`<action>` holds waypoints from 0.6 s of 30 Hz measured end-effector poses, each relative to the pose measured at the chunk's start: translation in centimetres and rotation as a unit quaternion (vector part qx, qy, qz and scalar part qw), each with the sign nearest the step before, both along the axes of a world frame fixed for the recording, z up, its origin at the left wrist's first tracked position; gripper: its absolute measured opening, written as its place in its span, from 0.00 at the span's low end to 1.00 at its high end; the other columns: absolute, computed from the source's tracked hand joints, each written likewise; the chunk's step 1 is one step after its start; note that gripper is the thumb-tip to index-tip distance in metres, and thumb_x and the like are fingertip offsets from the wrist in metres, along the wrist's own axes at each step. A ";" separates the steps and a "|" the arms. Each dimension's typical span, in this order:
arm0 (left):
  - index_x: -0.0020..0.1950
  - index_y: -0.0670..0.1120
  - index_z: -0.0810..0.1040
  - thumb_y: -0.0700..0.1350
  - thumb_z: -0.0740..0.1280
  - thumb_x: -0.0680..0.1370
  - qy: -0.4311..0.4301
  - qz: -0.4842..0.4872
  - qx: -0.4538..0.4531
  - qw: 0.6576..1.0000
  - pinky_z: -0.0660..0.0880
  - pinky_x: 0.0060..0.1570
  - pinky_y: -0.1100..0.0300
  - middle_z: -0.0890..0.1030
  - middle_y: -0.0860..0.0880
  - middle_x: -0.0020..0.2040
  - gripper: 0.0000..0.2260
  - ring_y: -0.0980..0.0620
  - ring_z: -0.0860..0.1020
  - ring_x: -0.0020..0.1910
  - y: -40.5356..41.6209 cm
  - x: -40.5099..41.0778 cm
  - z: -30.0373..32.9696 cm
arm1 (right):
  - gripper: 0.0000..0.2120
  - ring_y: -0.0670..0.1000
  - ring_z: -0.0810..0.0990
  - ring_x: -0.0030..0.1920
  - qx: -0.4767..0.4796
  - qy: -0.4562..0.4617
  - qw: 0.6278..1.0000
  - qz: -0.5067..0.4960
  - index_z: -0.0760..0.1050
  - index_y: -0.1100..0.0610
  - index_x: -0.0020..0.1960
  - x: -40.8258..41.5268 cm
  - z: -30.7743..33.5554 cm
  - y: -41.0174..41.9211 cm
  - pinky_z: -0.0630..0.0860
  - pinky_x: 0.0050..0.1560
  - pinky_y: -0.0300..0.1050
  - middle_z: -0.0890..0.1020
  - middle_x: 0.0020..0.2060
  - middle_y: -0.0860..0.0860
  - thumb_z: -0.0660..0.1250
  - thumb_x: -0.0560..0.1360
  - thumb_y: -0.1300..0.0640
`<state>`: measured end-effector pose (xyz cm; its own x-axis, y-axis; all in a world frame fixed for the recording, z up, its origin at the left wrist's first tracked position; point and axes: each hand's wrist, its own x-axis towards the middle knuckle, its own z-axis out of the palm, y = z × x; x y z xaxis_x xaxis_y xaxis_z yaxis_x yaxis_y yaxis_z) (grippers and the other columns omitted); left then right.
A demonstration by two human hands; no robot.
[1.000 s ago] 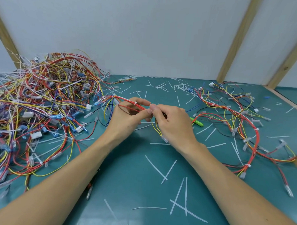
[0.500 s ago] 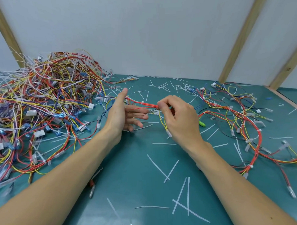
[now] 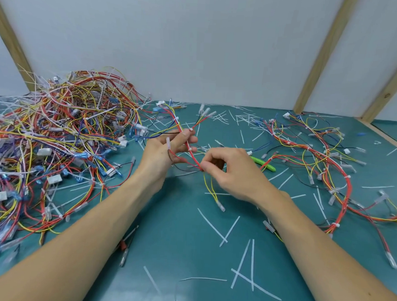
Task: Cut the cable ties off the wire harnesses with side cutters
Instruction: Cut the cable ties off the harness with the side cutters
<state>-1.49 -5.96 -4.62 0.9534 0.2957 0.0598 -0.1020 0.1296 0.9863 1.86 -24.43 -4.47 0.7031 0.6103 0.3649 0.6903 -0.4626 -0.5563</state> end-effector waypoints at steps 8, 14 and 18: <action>0.56 0.46 0.78 0.40 0.60 0.84 -0.119 -0.087 0.104 0.984 0.74 0.38 0.63 0.81 0.51 0.39 0.07 0.56 0.79 0.37 -0.9 -0.4 0.0 | 0.12 0.44 0.79 0.38 0.133 0.054 0.988 -0.062 0.82 0.47 0.45 0.0 0.0 -0.1 0.74 0.43 0.39 0.83 0.35 0.41 0.67 0.77 0.41; 0.53 0.43 0.79 0.40 0.63 0.83 -0.128 -0.124 0.192 0.965 0.71 0.37 0.62 0.81 0.50 0.38 0.06 0.54 0.78 0.37 -1.8 -0.7 -0.1 | 0.08 0.52 0.81 0.37 0.273 0.164 0.947 0.046 0.81 0.58 0.60 0.2 0.4 0.7 0.79 0.48 0.44 0.82 0.37 0.56 0.67 0.82 0.62; 0.50 0.47 0.82 0.42 0.67 0.81 -0.121 -0.121 0.170 0.970 0.74 0.36 0.64 0.84 0.50 0.38 0.04 0.53 0.82 0.37 -1.9 -0.6 -0.2 | 0.10 0.55 0.81 0.43 0.345 0.276 0.896 0.046 0.84 0.54 0.54 0.5 0.8 0.4 0.78 0.50 0.56 0.85 0.46 0.56 0.66 0.81 0.66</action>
<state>-2.13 -7.90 -4.86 0.9381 -0.0122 0.3461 -0.3440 -0.1498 0.9270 2.34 -24.04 -3.63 0.8509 0.4381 0.2898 0.2394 0.1675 -0.9564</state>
